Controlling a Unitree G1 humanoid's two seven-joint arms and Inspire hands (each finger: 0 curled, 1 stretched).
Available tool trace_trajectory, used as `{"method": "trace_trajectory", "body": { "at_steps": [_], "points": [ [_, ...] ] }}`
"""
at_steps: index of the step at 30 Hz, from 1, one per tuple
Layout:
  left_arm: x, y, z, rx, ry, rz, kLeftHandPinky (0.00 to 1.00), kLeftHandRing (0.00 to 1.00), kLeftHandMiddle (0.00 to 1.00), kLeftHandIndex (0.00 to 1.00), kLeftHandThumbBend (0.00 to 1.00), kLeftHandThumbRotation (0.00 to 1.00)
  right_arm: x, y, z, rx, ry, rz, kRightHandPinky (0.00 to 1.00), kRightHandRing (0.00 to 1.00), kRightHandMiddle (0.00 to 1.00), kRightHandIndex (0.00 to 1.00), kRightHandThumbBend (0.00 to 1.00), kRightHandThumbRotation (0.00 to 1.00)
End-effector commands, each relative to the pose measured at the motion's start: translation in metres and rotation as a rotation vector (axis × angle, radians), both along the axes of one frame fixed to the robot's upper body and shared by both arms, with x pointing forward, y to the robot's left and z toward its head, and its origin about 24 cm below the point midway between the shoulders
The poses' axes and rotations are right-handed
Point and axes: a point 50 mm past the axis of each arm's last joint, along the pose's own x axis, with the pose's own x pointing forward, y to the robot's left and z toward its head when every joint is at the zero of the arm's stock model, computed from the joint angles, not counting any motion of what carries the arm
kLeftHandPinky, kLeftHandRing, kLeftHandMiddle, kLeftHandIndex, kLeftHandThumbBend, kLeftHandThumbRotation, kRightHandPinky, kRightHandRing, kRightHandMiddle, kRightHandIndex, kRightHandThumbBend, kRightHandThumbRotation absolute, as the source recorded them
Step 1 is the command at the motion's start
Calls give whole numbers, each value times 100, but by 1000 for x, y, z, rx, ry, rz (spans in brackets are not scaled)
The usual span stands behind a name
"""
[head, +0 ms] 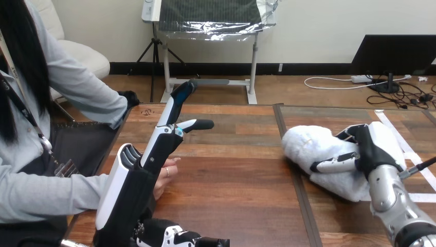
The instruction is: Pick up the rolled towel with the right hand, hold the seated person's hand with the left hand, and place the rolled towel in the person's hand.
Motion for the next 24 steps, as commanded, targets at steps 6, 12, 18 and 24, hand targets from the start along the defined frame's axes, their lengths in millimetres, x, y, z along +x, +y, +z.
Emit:
{"method": "trace_trajectory", "body": {
  "at_steps": [6, 12, 18, 24],
  "points": [
    [7, 3, 12, 18, -59, 13, 66, 95, 100, 98, 100, 60, 9, 24, 14, 104, -162, 64, 46, 51, 55, 49, 86, 0],
    [7, 5, 12, 38, -56, 17, 64, 93, 100, 98, 100, 59, 10, 30, 17, 128, -223, 74, 41, 46, 53, 49, 85, 0],
    [6, 10, 14, 113, -52, 63, 64, 92, 100, 99, 100, 58, 11, 37, 22, 181, -299, 84, 39, 44, 52, 49, 85, 0],
    [4, 13, 17, 181, -41, 104, 68, 92, 100, 98, 100, 55, 10, 43, 26, 262, -360, 102, 37, 42, 50, 48, 83, 0]
  ]
}}
